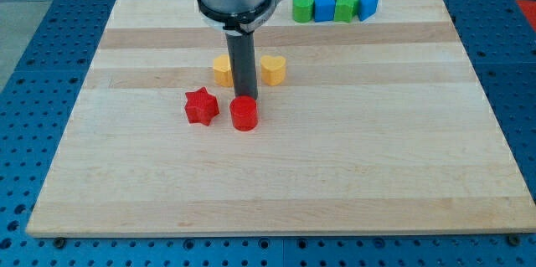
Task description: Move the red circle into the red star
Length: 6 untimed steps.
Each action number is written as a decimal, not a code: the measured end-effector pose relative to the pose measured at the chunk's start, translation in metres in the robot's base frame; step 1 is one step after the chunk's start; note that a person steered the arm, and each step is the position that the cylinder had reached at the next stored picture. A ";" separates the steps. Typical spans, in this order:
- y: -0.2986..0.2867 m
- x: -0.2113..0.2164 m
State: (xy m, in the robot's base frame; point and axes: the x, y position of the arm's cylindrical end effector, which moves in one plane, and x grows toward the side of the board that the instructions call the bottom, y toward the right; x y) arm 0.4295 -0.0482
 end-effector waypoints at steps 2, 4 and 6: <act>0.106 0.015; 0.066 0.043; -0.013 0.031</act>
